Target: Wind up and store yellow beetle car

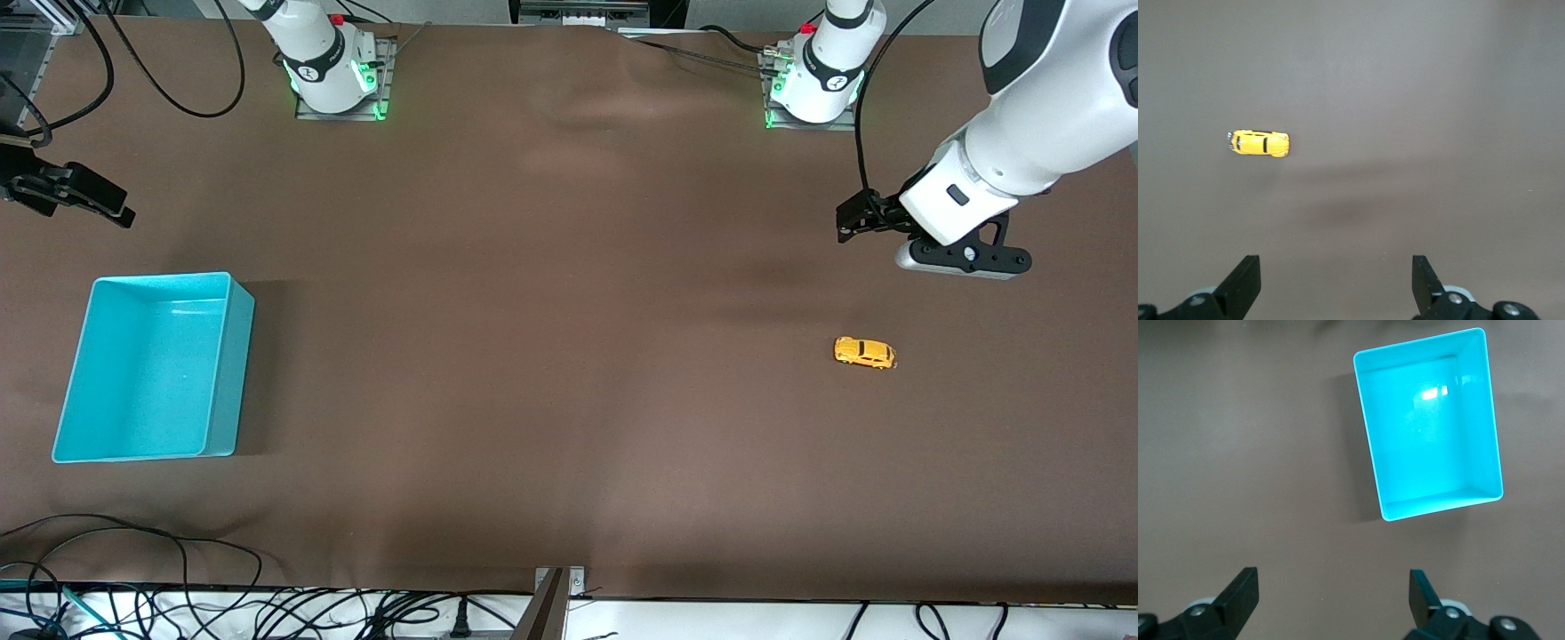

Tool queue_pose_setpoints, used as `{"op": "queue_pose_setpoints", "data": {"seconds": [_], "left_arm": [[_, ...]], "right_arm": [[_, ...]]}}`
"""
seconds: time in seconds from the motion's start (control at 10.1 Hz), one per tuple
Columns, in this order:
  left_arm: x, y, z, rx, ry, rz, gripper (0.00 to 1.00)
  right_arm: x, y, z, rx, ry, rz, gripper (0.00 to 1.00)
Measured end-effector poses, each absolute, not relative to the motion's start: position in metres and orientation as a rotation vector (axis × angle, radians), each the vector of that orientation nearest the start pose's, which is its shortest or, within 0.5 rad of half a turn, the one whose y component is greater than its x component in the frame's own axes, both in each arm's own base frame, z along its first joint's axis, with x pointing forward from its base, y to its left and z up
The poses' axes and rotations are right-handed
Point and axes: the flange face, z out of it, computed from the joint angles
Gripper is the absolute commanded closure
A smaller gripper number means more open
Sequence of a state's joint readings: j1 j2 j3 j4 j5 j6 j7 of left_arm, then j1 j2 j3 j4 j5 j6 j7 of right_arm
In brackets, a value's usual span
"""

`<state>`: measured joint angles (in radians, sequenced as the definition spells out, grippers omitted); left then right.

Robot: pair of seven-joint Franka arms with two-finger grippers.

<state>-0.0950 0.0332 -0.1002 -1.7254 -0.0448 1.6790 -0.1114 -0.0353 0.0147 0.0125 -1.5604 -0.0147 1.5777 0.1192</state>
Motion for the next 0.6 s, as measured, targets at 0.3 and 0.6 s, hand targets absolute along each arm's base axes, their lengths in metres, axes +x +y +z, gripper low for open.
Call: {"op": "queue_pose_setpoints", "data": {"seconds": [0.3, 0.6], "left_arm": [[0.540, -0.109, 0.563, -3.164, 0.123, 0.069, 0.00], [0.534, -0.110, 0.570, -3.165, 0.129, 0.050, 0.00]], "right_arm": [[0.560, -0.015, 0.622, -3.148, 0.225, -0.006, 0.00], [0.560, -0.015, 0.622, -3.148, 0.227, -0.006, 0.00]]}}
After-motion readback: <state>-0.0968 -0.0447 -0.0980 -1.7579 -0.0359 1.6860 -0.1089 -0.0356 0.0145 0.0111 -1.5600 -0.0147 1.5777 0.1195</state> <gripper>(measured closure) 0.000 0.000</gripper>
